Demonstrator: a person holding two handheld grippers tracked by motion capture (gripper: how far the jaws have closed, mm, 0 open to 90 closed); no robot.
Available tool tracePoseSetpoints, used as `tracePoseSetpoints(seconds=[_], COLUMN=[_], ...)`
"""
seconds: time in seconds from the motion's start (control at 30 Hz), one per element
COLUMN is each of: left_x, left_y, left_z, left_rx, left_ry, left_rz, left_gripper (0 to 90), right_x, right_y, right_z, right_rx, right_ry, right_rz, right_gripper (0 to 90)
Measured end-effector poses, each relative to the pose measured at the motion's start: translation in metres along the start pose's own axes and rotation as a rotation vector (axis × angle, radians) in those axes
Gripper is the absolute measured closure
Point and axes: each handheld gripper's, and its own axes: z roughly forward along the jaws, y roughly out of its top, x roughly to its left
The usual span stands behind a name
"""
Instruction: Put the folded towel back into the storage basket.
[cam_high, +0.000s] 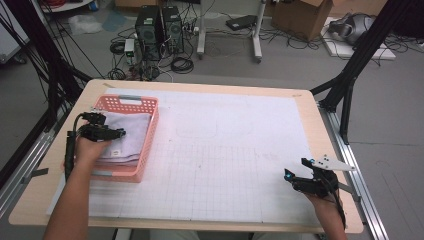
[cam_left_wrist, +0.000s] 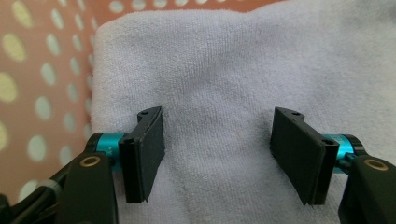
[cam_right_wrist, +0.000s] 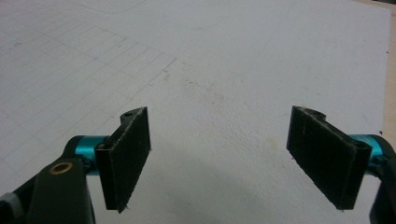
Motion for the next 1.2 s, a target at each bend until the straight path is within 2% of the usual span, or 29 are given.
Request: tracePoseSetpoints(seconds=[0.03,0.07,0.17,0.33,0.43,0.5,0.83,1.0,1.07,1.13,1.2], left_x=[0.0,0.0,0.0,-0.009,-0.015,-0.018,-0.029,-0.043,-0.052,-0.063,-0.074], left_y=[0.001,0.002,0.006,0.01,0.01,0.009,0.002,-0.002,-0.003,-0.004,-0.005], left_z=[-0.001,-0.003,-0.013,-0.034,-0.047,-0.054,-0.082,-0.092,-0.094,-0.094,-0.095], left_rx=[-0.009,-0.031,-0.125,-0.28,-0.36,-0.397,-0.52,-0.552,-0.552,-0.552,-0.567], left_ry=[-0.001,0.003,-0.03,-0.104,-0.14,-0.162,-0.221,-0.265,-0.288,-0.3,-0.328], left_rz=[0.005,-0.011,-0.089,-0.091,-0.081,-0.08,-0.077,-0.031,-0.006,0.017,0.039], left_gripper=[36.4,36.8,36.4,32.8,31.5,30.4,29.3,26.6,25.0,18.0,18.2], right_x=[0.0,0.0,-0.001,-0.001,-0.002,-0.002,-0.002,-0.001,-0.001,-0.001,-0.001], right_y=[0.0,0.001,0.0,0.001,0.0,0.0,0.001,0.001,0.001,0.001,0.001], right_z=[0.0,0.0,0.001,-0.002,-0.004,-0.005,-0.007,-0.006,-0.005,-0.005,-0.005], right_rx=[0.002,0.003,0.002,-0.006,-0.017,-0.02,-0.033,-0.037,-0.036,-0.04,-0.044], right_ry=[0.001,0.0,0.0,-0.002,-0.003,-0.002,0.003,0.006,0.009,0.012,0.015], right_rz=[0.0,-0.001,0.007,0.006,0.012,0.022,0.015,0.006,0.009,0.008,0.008], right_gripper=[20.5,20.5,20.5,20.5,20.5,20.5,20.5,20.5,20.5,20.5,20.5])
